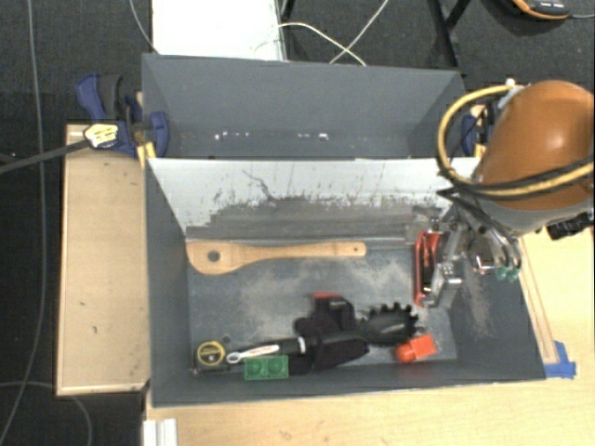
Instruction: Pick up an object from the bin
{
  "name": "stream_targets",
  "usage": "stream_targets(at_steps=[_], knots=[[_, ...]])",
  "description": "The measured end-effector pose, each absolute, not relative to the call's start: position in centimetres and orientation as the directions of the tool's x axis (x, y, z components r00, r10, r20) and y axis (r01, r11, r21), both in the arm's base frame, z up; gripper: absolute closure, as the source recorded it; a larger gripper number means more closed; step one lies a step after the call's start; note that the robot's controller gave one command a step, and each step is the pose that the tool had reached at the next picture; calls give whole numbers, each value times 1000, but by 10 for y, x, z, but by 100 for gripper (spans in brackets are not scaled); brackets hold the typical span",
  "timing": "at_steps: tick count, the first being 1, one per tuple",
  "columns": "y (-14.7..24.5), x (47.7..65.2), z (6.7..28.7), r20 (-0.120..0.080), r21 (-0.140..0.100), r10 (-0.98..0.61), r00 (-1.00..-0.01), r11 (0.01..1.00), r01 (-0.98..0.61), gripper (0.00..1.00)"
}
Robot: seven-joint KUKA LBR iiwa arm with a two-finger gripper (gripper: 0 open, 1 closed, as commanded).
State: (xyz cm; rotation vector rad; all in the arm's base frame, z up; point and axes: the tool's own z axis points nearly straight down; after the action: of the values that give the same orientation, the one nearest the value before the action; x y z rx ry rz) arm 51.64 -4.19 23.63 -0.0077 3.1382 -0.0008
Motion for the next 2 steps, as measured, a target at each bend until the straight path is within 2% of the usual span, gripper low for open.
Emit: stream_targets(at_steps=[1,2], knots=[[-42,516,236,-3,-1,-5,-1000,1000,-5,0],[-46,504,201,-2,0,68,-998,998,68,0]])
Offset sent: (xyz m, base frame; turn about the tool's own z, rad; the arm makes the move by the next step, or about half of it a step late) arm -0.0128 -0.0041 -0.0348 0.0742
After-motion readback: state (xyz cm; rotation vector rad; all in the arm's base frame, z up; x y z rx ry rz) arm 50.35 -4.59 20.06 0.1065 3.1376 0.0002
